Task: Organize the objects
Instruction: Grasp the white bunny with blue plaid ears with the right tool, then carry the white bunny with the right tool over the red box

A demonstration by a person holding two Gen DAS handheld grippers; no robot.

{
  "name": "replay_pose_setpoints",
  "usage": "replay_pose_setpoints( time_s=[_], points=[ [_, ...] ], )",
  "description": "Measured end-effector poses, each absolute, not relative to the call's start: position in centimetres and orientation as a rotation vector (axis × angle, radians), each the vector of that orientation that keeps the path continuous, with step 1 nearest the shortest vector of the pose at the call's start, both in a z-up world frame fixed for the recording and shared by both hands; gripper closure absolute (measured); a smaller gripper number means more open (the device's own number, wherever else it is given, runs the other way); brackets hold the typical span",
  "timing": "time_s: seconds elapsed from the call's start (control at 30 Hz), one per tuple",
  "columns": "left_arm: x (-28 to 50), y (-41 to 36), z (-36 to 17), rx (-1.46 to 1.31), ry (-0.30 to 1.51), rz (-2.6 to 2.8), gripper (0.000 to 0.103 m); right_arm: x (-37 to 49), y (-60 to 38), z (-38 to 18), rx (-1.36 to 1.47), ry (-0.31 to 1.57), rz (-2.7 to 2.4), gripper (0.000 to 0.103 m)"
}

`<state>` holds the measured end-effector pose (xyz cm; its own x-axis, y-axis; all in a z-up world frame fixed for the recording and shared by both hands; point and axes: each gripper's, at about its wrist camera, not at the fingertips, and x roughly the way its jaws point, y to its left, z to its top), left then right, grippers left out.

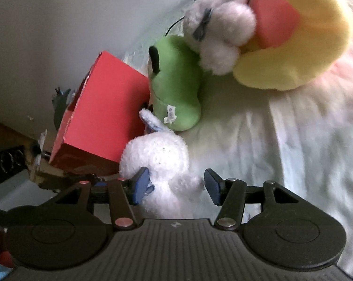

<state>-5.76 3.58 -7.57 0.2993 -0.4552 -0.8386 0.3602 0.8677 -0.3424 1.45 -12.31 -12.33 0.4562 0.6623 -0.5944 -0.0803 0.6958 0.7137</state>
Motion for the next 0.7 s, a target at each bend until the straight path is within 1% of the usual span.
replay_pose_setpoints(
  time_s=[0.1,0.13,0.2,0.33,0.5,0.7],
  points=[
    [-5.3,3.4,-7.9,-0.076,1.143,-0.514,0.008,2.0,-12.2,-13.4,0.752,1.014,0.529,0.047],
    [-5.3,3.6,-7.9,-0.086,1.144,-0.513,0.01,2.1,-12.3,-14.0,0.793,1.03,0.546,0.048],
    [-5.2,3.7,-7.7,-0.094,1.143,-0.518,0.011,1.6,-12.9,-14.2,0.855,1.063,0.572,0.056],
    [-5.6,3.2,-6.9,-0.067,1.116,-0.539,0.011,0.8,-13.3,-14.2,0.854,1.063,0.605,0.06],
    [-6.7,1.6,-4.4,0.011,1.024,-0.597,0.011,-0.3,-14.8,-13.1,0.878,0.989,0.627,0.06],
    [-7.5,0.7,-1.1,0.083,0.885,-0.634,0.011,-1.2,-15.7,-10.2,0.852,0.84,0.642,0.06]
  ],
)
